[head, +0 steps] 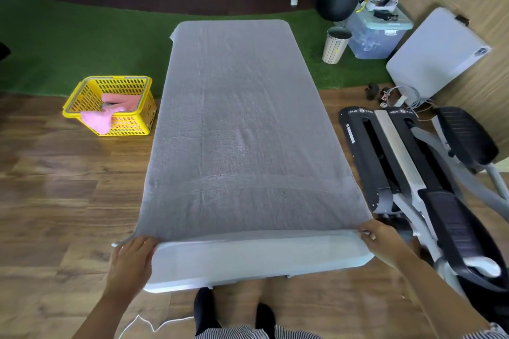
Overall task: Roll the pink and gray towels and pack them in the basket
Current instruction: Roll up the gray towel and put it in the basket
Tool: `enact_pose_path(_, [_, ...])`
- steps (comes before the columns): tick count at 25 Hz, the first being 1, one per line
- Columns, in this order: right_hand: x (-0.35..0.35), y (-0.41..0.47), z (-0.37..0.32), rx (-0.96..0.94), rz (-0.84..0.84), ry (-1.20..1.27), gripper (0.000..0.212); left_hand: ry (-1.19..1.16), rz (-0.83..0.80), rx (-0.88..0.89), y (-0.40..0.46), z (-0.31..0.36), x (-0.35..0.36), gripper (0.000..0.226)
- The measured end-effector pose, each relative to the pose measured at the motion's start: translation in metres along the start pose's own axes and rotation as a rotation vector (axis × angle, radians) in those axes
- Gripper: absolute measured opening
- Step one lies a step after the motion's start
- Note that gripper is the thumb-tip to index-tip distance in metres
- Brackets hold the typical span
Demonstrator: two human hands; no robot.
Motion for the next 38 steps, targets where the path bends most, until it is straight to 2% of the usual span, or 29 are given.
enact_pose_path(6, [0.006,-0.008,0.009,0.075,-0.129,0.011,0.009,0.137,-0.087,-0.050,-0.023,0.003,-0.005,0.031])
enact_pose_path(11, [0.010,-0.014,0.018,0.089,-0.180,0.035,0.023,0.138,-0.080,-0.047,-0.033,0.003,-0.005,0.029])
enact_pose_path(14, [0.007,-0.009,0.012,0.038,-0.112,0.040,0.024,0.111,-0.024,-0.117,-0.025,0.002,-0.011,0.028])
enact_pose_path(19, [0.009,-0.006,0.008,-0.049,0.052,0.062,0.022,0.130,0.087,-0.139,-0.016,0.015,-0.017,0.032])
enact_pose_path(23, [0.013,-0.010,0.010,-0.135,0.187,0.013,0.010,0.084,0.121,-0.169,-0.017,0.019,-0.016,0.026])
enact_pose_path(26, [0.019,-0.014,0.012,-0.200,0.204,-0.020,0.019,0.057,0.099,-0.041,-0.023,0.020,-0.008,0.024])
enact_pose_path(28, [0.021,-0.020,0.013,-0.161,0.179,-0.016,0.023,0.005,0.079,0.000,-0.026,0.017,-0.006,0.029])
enact_pose_path(31, [0.019,-0.026,0.015,-0.142,0.183,-0.035,0.032,-0.017,0.062,0.025,-0.027,0.017,-0.005,0.039])
enact_pose_path(36, [0.015,-0.027,0.003,-0.241,0.262,-0.061,0.036,0.006,0.094,-0.008,-0.024,0.018,-0.009,0.028])
enact_pose_path(38, [0.014,-0.029,0.005,-0.224,0.246,-0.019,0.035,0.029,0.065,-0.031,-0.025,0.018,-0.013,0.035])
Point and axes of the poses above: each hand's wrist, its own y-axis towards the middle knuckle, its own x-axis out of the palm, z = x × y, the point moved 7 cm from there along y, towards the middle knuckle, and after that the axes turned 2 degrees about x, right-handed, at the moved point
